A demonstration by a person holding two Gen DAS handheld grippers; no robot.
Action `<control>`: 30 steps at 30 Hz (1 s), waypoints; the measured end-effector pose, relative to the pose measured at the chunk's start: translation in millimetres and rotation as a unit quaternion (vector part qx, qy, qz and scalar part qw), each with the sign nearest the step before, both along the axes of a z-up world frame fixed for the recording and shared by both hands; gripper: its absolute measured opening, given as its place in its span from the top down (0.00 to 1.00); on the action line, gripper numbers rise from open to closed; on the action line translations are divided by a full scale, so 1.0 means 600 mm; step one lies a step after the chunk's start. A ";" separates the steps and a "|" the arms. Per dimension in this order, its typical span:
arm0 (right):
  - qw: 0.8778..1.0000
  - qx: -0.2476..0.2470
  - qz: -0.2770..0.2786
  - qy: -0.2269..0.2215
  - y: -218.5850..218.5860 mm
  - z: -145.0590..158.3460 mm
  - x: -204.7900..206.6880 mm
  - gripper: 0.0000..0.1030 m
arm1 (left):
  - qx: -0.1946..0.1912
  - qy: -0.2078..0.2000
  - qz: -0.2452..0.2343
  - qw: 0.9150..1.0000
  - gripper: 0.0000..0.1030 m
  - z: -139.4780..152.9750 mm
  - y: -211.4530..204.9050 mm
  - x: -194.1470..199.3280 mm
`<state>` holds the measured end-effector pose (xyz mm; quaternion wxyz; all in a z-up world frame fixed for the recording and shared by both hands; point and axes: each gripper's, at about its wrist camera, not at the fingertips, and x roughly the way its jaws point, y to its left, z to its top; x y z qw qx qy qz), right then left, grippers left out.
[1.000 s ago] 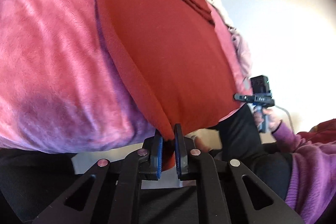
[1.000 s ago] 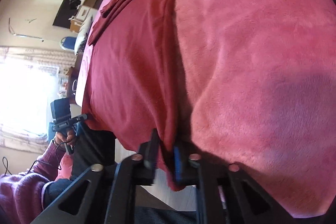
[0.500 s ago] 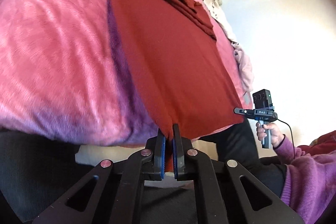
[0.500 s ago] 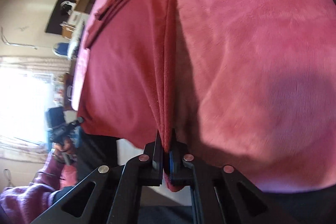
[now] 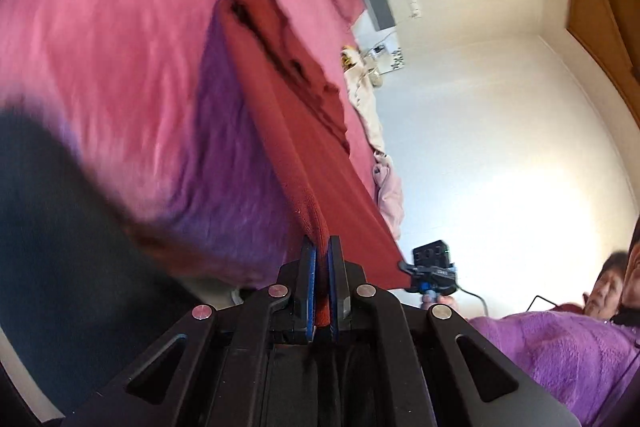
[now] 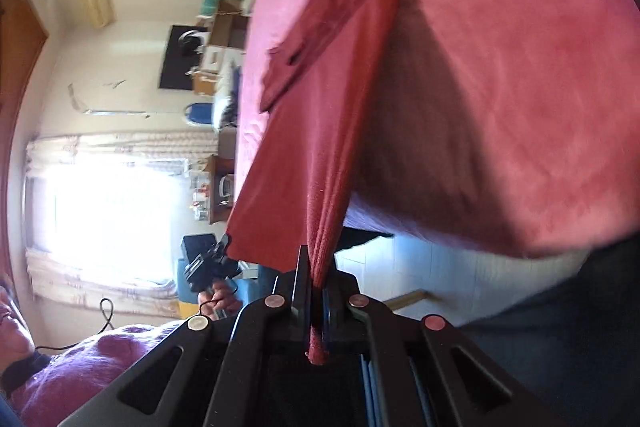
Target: Fold clothes
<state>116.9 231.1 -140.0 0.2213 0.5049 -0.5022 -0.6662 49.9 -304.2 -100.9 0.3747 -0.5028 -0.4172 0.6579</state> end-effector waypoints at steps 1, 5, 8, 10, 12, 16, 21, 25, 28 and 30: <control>1.000 -0.009 -0.010 -0.015 0.002 -0.015 0.002 0.98 | 0.012 -0.015 0.009 1.000 0.95 -0.011 0.003 -0.001; 0.994 -0.065 -0.069 -0.051 0.034 -0.060 -0.022 0.98 | 0.068 -0.035 0.051 0.996 0.95 -0.024 0.007 -0.054; 0.989 -0.096 -0.112 -0.031 0.082 -0.051 -0.084 0.98 | 0.088 -0.023 0.075 0.993 0.95 -0.006 0.010 -0.129; 0.987 -0.099 -0.129 -0.014 0.109 -0.039 -0.132 0.98 | 0.107 -0.018 0.092 0.990 0.95 0.009 0.013 -0.191; 0.985 -0.102 -0.139 -0.004 0.123 -0.028 -0.194 0.98 | 0.114 -0.029 0.107 0.987 0.95 0.004 0.020 -0.245; 0.981 -0.107 -0.160 0.017 0.151 -0.006 -0.316 0.98 | 0.117 -0.061 0.136 0.982 0.95 -0.022 0.037 -0.346; 0.977 -0.111 -0.181 -0.009 0.179 -0.033 -0.408 0.97 | 0.121 -0.101 0.171 0.973 0.94 -0.054 0.057 -0.473; 0.976 -0.102 -0.190 -0.045 0.189 -0.070 -0.448 0.97 | 0.114 -0.129 0.182 0.968 0.94 -0.082 0.065 -0.534; 0.972 -0.103 -0.198 -0.070 0.193 -0.096 -0.465 0.96 | 0.101 -0.149 0.182 0.967 0.88 -0.100 0.062 -0.554; 0.970 -0.104 -0.201 -0.086 0.196 -0.110 -0.466 0.95 | 0.095 -0.163 0.183 0.965 0.75 -0.111 0.053 -0.563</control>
